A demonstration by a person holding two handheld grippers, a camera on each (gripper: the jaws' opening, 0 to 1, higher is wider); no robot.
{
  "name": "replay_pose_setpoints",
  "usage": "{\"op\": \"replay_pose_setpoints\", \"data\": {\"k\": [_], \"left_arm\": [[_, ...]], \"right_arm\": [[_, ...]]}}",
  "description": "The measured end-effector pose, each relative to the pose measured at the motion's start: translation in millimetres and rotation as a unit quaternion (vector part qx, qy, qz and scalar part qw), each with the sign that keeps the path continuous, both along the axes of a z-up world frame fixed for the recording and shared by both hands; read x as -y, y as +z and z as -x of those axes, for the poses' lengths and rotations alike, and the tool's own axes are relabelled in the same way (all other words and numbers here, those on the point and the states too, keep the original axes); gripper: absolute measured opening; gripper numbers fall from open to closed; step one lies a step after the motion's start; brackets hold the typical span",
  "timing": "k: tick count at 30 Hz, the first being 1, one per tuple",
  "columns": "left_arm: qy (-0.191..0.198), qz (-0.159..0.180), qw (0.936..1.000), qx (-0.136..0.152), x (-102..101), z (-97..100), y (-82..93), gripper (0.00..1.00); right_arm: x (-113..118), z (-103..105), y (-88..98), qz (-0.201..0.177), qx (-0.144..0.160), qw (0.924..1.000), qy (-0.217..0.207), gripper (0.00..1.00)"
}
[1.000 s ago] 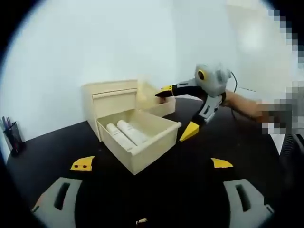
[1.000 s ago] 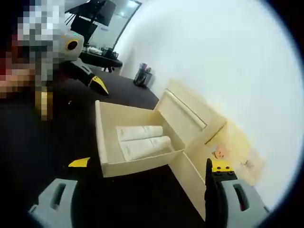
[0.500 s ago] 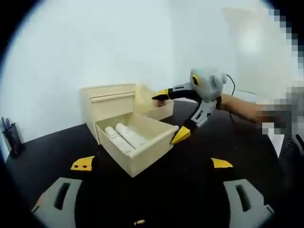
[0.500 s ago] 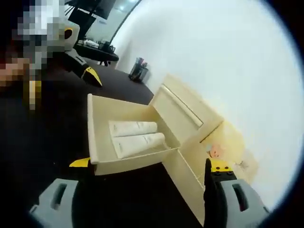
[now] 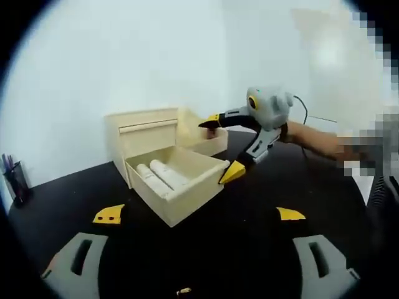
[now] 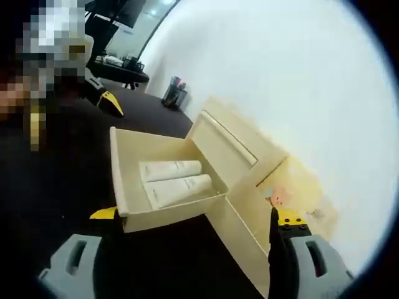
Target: Open the drawer, pick up the cosmetic bottles from the table one by one, place them into the drawer, release the gripper, close the drawer, and move the gripper away
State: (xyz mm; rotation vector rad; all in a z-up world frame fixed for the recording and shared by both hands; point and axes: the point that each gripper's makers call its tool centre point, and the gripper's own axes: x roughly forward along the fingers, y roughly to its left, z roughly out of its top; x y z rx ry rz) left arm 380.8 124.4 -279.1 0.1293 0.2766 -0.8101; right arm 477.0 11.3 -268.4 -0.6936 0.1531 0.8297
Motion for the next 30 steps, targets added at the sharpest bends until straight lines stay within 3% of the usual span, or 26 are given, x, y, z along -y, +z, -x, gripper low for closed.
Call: {"op": "replay_pose_setpoints", "data": {"k": [8, 30], "left_arm": [[-0.001, -0.006, 1.0, 0.002, 5.5, 4.0, -2.3, 0.96], [-0.002, -0.008, 1.0, -0.001, 11.7, 6.8, -7.3, 0.96]], "right_arm": [[2.5, -17.8, -2.3, -0.021, -0.015, 0.9995, -0.018, 0.92], [4.0, -63.5, 6.3, 0.002, 0.039, 0.9971, -0.064, 0.92]]}}
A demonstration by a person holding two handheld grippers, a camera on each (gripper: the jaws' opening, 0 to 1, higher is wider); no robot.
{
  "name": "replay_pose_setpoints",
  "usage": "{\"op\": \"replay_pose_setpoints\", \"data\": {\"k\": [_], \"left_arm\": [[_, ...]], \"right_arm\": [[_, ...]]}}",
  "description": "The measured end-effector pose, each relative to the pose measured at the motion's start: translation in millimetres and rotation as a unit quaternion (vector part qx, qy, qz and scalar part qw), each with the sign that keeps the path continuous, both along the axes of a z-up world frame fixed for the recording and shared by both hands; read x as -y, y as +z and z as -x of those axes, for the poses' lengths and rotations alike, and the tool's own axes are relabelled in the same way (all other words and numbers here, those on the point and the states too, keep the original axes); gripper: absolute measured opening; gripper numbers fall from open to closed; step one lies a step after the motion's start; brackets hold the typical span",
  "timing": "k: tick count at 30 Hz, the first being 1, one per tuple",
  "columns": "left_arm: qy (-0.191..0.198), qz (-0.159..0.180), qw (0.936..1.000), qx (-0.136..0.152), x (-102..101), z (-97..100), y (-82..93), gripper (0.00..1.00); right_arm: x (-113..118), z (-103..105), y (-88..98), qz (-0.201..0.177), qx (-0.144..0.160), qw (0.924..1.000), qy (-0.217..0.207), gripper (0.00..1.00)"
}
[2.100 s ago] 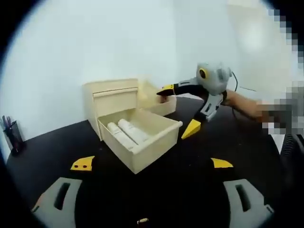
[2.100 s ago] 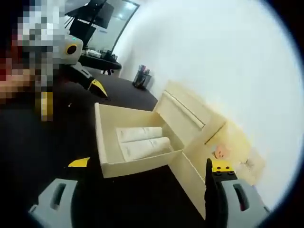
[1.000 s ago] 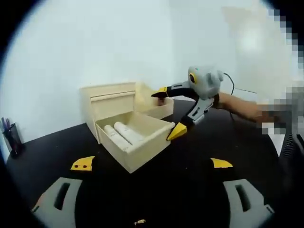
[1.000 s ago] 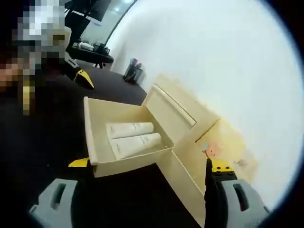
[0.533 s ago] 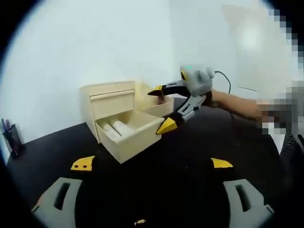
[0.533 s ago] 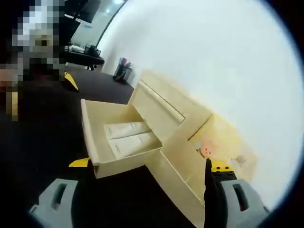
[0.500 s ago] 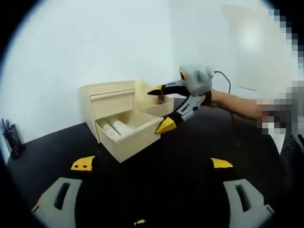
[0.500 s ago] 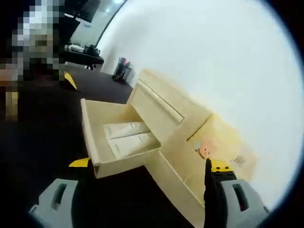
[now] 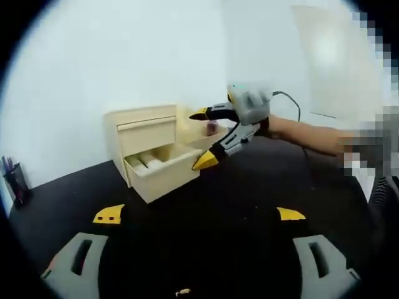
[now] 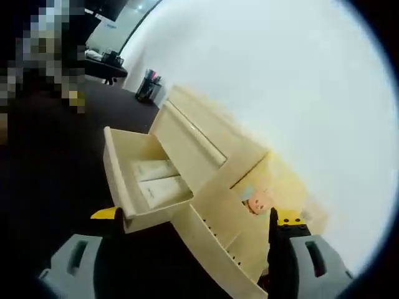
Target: Open the drawer, pick up the cosmetic bottles from the table one by one, place them into the drawer, release the gripper, close the drawer, and move the gripper away
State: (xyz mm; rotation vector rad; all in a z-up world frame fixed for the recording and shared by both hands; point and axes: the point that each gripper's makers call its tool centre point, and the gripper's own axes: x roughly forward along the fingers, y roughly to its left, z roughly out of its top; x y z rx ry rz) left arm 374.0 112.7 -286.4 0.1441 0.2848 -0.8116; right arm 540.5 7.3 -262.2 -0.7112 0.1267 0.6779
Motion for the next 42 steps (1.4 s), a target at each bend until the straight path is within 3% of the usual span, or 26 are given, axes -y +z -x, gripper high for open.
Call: {"op": "replay_pose_setpoints", "data": {"k": [8, 18, 42], "left_arm": [[0.001, -0.007, 1.0, -0.003, -1.2, -0.8, -4.2, 0.96], [-0.002, -0.009, 1.0, -0.003, 0.8, -0.3, -4.1, 0.96], [0.001, -0.014, 0.9999, -0.008, 0.4, -0.6, -9.8, 0.96]], "right_arm": [[-1.9, -16.2, 4.3, 0.015, 0.02, 0.9996, -0.015, 0.93], [3.3, -31.8, 5.7, -0.001, 0.04, 0.9978, -0.054, 0.93], [8.9, -36.9, 6.7, -0.003, 0.077, 0.9925, -0.095, 0.91]]}}
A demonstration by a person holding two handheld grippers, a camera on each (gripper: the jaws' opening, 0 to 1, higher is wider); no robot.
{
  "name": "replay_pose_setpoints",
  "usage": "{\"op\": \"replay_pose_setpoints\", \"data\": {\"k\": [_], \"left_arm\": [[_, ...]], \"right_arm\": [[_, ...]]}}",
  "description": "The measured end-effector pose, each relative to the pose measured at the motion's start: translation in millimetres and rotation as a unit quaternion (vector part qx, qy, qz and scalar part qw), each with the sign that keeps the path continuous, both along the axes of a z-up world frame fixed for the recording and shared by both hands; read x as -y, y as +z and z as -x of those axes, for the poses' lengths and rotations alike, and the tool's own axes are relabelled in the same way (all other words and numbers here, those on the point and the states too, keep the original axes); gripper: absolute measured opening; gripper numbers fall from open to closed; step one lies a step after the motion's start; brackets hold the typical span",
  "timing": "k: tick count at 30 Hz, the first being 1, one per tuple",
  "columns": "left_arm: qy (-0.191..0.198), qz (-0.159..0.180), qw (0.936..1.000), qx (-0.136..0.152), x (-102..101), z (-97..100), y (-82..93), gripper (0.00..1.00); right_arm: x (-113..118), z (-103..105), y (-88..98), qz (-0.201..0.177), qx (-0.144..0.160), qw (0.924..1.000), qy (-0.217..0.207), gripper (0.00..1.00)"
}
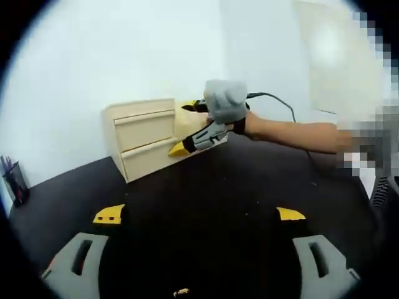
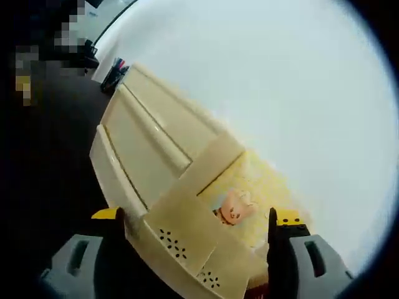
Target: Open the drawer, pick up the cosmetic bottles from the table one by one, place them into the drawer, release the gripper, close the drawer, and move the gripper away
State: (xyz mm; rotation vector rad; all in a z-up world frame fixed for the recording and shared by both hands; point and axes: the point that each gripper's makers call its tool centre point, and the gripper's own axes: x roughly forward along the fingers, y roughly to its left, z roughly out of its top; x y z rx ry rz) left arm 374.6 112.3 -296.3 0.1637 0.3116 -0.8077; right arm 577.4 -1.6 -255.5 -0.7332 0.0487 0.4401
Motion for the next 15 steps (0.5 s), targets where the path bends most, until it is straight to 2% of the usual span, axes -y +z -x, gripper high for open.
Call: {"op": "replay_pose_setpoints", "data": {"k": [3, 9, 10, 11, 12, 15], "left_arm": [[0.0, -0.002, 1.0, -0.001, -0.1, -0.1, -1.0, 0.96], [0.008, 0.006, 0.9999, -0.002, -6.2, -4.2, 2.5, 0.95], [0.031, 0.025, 0.9991, -0.014, -10.6, -7.5, 4.9, 0.93], [0.038, 0.045, 0.9981, -0.019, -12.3, -9.3, 9.0, 0.91], [0.038, 0.063, 0.9971, -0.017, -12.8, -9.8, 14.4, 0.89], [0.05, 0.081, 0.9954, 0.005, -18.6, -11.6, 26.3, 0.87]], "right_arm": [[1.3, 2.7, -1.8, -0.004, -0.007, 1.0, -0.001, 0.92], [4.8, 13.4, 0.8, -0.008, 0.0, 1.0, 0.005, 0.89], [5.9, 17.0, 1.3, -0.013, -0.003, 0.9999, 0.006, 0.89], [6.7, 17.7, 2.0, -0.015, -0.003, 0.9999, 0.007, 0.88], [7.8, 21.9, 3.2, -0.015, -0.001, 0.9998, 0.01, 0.88], [12.5, 32.8, 10.6, -0.013, 0.008, 0.9997, 0.021, 0.86]]}}
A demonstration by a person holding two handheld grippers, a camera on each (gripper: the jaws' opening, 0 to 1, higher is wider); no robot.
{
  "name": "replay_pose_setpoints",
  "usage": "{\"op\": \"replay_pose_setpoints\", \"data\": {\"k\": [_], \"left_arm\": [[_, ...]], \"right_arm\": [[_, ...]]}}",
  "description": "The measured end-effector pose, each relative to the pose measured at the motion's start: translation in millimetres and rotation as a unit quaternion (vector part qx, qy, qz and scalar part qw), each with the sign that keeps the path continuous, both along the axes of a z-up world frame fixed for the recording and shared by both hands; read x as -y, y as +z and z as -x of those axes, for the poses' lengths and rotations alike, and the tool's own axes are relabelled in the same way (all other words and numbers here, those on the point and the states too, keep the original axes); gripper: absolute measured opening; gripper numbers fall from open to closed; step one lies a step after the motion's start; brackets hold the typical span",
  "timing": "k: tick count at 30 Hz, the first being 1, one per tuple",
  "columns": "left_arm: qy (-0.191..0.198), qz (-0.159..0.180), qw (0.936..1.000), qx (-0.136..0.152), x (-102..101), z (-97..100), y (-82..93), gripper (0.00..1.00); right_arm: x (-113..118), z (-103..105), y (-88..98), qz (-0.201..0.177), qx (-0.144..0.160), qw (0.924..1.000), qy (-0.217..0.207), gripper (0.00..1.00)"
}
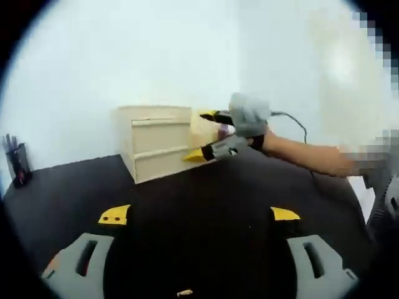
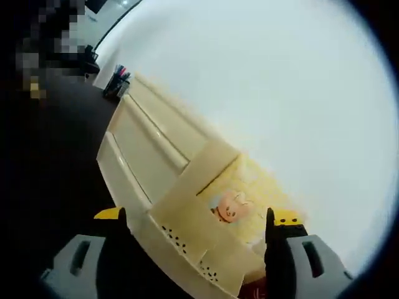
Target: Open the drawer, pick up the cosmetic bottles from the table one by one, place them into the drawer, release the gripper, close the drawer, and move the gripper away
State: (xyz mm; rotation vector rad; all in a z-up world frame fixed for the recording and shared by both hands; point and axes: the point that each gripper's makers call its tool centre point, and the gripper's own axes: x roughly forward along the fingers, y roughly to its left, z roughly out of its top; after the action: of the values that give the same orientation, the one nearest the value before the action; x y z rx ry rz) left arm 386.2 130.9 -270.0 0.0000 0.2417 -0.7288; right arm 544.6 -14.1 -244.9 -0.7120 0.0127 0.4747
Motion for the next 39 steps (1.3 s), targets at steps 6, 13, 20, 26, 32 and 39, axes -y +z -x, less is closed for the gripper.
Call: {"op": "replay_pose_setpoints", "data": {"k": [6, 13, 20, 26, 32, 39], "left_arm": [[-0.001, -0.002, 1.0, 0.009, 4.2, 3.3, 5.0, 0.87], [0.015, -0.019, 0.9996, 0.012, -0.9, 2.3, 5.8, 0.75], [0.023, -0.011, 0.9996, 0.009, -9.4, -1.4, 11.0, 0.73], [0.033, -0.01, 0.9993, 0.011, -3.1, 4.8, 9.8, 0.72], [0.035, 0.001, 0.9993, 0.012, 2.7, 10.7, 9.1, 0.71], [0.042, 0.001, 0.9991, 0.008, 1.1, 10.7, 5.0, 0.71]], "right_arm": [[4.1, 28.3, 4.5, -0.012, -0.029, 0.9987, 0.041, 0.85], [8.8, 64.9, 3.2, 0.005, -0.06, 0.9938, 0.093, 0.83], [2.6, 96.9, -3.2, -0.03, -0.099, 0.9843, 0.143, 0.85], [-9.3, 114.8, -7.0, -0.091, -0.129, 0.9675, 0.197, 0.85], [-19.8, 131.8, -21.6, -0.081, -0.142, 0.9584, 0.234, 0.87], [-25.2, 141.2, -35.4, -0.092, -0.164, 0.9474, 0.259, 0.87]]}}
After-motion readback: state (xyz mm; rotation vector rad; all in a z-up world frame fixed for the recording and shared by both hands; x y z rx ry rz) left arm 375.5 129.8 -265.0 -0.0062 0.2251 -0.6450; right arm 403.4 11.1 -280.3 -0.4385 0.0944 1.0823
